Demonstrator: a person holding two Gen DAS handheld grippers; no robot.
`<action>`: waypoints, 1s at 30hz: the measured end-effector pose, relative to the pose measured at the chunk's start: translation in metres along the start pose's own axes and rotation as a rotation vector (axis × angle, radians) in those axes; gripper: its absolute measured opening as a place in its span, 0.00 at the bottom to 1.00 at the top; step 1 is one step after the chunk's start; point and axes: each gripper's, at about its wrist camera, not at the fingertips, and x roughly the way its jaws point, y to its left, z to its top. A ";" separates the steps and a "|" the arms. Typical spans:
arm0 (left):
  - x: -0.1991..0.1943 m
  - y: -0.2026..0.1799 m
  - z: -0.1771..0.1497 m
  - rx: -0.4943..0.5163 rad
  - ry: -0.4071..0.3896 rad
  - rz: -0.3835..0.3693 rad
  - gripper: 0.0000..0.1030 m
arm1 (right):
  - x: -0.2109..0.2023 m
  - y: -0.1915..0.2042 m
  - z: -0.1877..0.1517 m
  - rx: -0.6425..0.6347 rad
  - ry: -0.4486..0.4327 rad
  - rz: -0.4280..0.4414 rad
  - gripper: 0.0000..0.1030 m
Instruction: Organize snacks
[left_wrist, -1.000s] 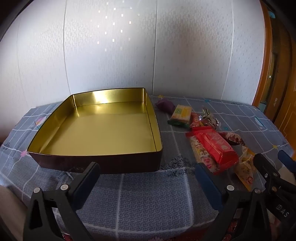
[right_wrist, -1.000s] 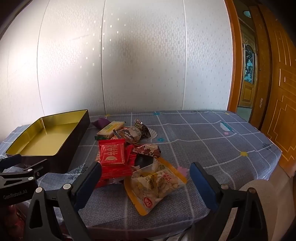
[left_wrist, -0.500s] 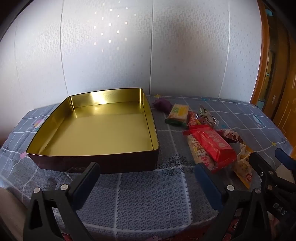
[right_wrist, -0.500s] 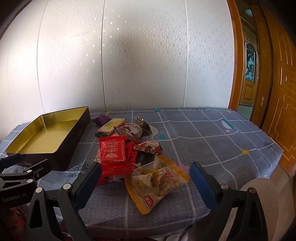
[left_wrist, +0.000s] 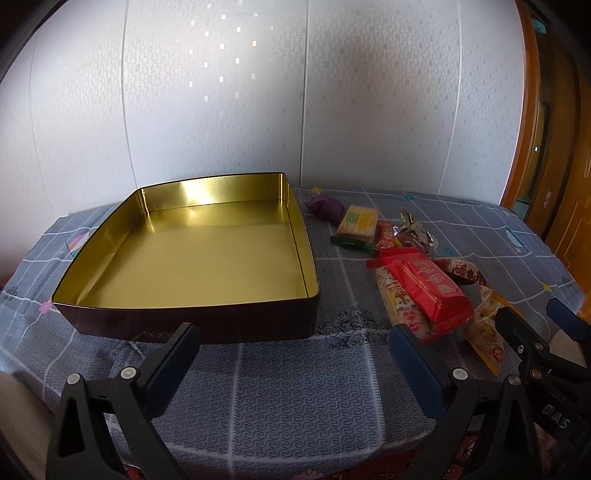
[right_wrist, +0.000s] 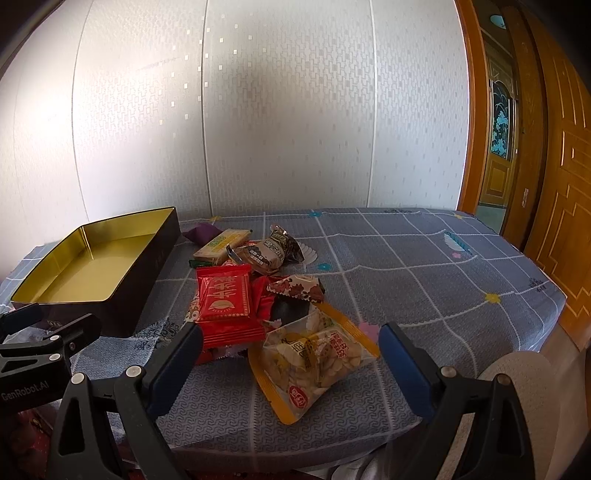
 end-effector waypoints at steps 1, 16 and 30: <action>0.000 0.000 0.000 0.000 0.000 0.000 1.00 | 0.000 0.000 0.000 0.000 0.001 0.000 0.94; 0.000 -0.001 -0.001 -0.001 0.002 -0.001 1.00 | 0.002 0.001 0.000 0.000 0.008 0.000 0.94; 0.000 -0.001 -0.002 -0.002 0.008 -0.001 1.00 | 0.004 0.000 0.000 0.003 0.020 0.000 0.94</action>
